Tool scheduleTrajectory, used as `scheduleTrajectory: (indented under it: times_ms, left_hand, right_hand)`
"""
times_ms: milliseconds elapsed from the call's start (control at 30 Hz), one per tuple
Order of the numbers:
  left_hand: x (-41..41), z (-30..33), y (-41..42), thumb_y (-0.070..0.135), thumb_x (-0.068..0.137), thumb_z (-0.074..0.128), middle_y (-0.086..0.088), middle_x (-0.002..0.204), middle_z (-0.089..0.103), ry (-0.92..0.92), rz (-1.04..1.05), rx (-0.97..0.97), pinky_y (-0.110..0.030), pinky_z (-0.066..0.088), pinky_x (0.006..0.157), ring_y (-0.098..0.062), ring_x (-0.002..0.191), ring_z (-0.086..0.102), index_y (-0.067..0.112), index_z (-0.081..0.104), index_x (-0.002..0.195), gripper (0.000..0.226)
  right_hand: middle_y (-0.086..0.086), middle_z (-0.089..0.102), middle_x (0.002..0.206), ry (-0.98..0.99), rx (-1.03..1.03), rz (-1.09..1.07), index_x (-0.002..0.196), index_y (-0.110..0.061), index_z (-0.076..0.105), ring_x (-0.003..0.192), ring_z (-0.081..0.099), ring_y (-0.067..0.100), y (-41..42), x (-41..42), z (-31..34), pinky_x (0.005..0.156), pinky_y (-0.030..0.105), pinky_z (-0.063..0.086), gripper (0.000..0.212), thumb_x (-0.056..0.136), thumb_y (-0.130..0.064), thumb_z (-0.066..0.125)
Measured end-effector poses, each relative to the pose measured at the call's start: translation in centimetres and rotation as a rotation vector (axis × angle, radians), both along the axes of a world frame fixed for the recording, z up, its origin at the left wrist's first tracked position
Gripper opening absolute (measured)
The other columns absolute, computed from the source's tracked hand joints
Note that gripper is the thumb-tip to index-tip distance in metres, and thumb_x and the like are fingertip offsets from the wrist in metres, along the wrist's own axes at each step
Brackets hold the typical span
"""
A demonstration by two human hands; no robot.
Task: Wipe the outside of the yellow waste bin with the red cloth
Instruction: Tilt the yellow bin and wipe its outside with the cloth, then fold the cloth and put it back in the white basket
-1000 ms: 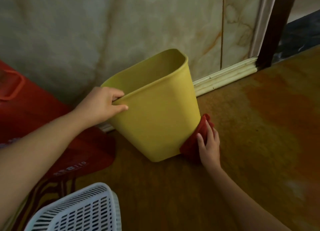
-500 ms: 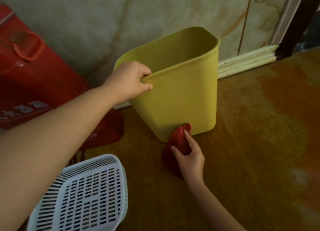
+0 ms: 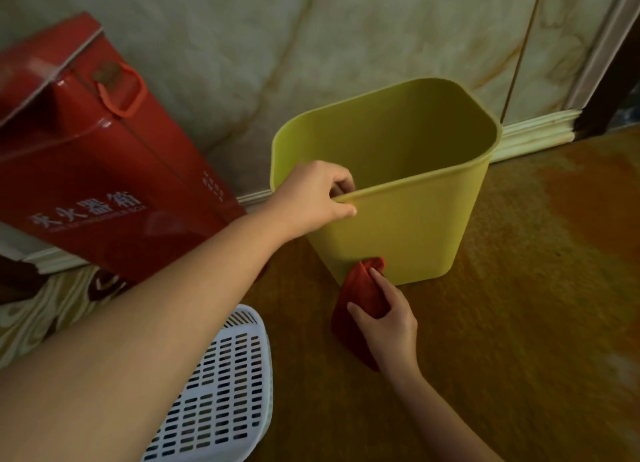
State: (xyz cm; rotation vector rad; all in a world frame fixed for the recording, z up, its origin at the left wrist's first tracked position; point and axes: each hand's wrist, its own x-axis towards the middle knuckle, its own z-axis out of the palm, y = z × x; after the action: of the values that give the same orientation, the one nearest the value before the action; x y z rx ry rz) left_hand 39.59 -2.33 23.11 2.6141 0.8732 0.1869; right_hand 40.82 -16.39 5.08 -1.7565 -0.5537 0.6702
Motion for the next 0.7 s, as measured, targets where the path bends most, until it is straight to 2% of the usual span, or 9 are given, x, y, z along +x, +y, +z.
scheduleTrajectory:
  times_ms: [100,167,267,367,467,533,600,633,700]
  left_hand:
    - [-0.4,-0.1,-0.3,0.018,0.067,0.073,0.001,0.086,0.067,-0.018,-0.004,-0.020,-0.011,0.039,0.058,-0.012,0.083,0.062,0.016,0.068,0.089,0.022]
    - [-1.1,0.3,-0.6,0.016,0.068,0.072,0.008,0.090,0.065,-0.075,-0.039,-0.029,-0.003,0.040,0.067,-0.007,0.088,0.062,0.019,0.066,0.095,0.028]
    - [-3.9,-0.1,-1.6,0.011,0.072,0.067,0.012,0.100,0.063,-0.396,0.038,0.076,-0.009,0.047,0.082,0.000,0.094,0.060,0.018,0.064,0.104,0.033]
    - [-8.0,-3.2,-3.8,0.008,0.080,0.058,0.004,0.094,0.069,-0.633,0.291,0.003,-0.012,0.050,0.078,-0.001,0.088,0.065,0.019,0.065,0.098,0.022]
    - [-10.9,-7.1,-5.9,0.014,0.085,0.055,0.008,0.094,0.069,-0.516,0.428,-0.299,-0.009,0.049,0.077,0.004,0.089,0.063,0.024,0.062,0.102,0.021]
    - [-11.8,-8.9,-6.2,0.029,0.084,0.057,0.019,0.091,0.065,-0.351,0.487,-0.488,-0.009,0.049,0.070,0.008,0.089,0.061,0.030,0.063,0.102,0.019]
    - [-12.3,-9.8,-5.9,0.039,0.079,0.061,0.024,0.083,0.061,-0.224,0.559,-0.691,-0.009,0.043,0.062,0.010,0.085,0.058,0.036,0.065,0.087,0.009]
    - [-12.5,-10.1,-5.8,0.038,0.078,0.064,0.022,0.082,0.063,-0.198,0.575,-0.772,-0.011,0.044,0.061,0.009,0.082,0.060,0.036,0.065,0.081,0.004]
    - [-13.0,-10.6,-5.5,0.029,0.078,0.065,0.012,0.084,0.069,-0.198,0.550,-0.845,-0.011,0.047,0.062,0.001,0.082,0.065,0.029,0.068,0.086,0.008]
  right_hand:
    - [-0.002,0.052,0.134,0.010,0.002,0.013,0.132,-0.032,0.047,0.120,0.048,0.017,0.0,-0.4,0.3,0.100,0.045,0.046,0.067,0.072,-0.023,0.075]
    - [-0.003,0.052,0.134,0.004,-0.002,0.024,0.132,-0.032,0.046,0.119,0.048,0.016,-0.1,-0.5,0.4,0.100,0.043,0.046,0.067,0.073,-0.023,0.075]
    - [-0.004,0.051,0.133,0.017,-0.007,0.040,0.133,-0.033,0.046,0.118,0.048,0.015,-0.3,-0.6,0.7,0.099,0.038,0.045,0.067,0.073,-0.023,0.075]
    - [-0.004,0.052,0.131,0.034,0.001,0.044,0.132,-0.031,0.047,0.116,0.047,0.012,-0.4,-0.7,1.1,0.100,0.038,0.045,0.066,0.073,-0.022,0.076]
    - [-0.008,0.052,0.124,0.046,0.023,0.068,0.129,-0.031,0.050,0.112,0.047,0.008,-0.6,-1.1,1.7,0.101,0.034,0.044,0.065,0.072,-0.021,0.077]
    - [-0.009,0.054,0.124,0.043,0.045,0.113,0.128,-0.033,0.052,0.114,0.049,0.007,-0.7,-1.6,2.2,0.100,0.031,0.043,0.064,0.070,-0.021,0.077]
    - [-0.011,0.056,0.123,0.037,0.065,0.182,0.127,-0.034,0.053,0.114,0.052,0.007,-0.9,-2.2,2.6,0.098,0.027,0.044,0.064,0.069,-0.021,0.078]
    - [-0.013,0.055,0.122,0.024,0.077,0.224,0.127,-0.034,0.053,0.114,0.052,0.006,-1.0,-2.5,2.9,0.097,0.024,0.043,0.064,0.069,-0.021,0.078]
    - [-0.013,0.055,0.124,0.001,0.094,0.320,0.127,-0.034,0.052,0.114,0.052,0.005,-0.9,-2.8,3.4,0.096,0.022,0.043,0.064,0.070,-0.018,0.076]
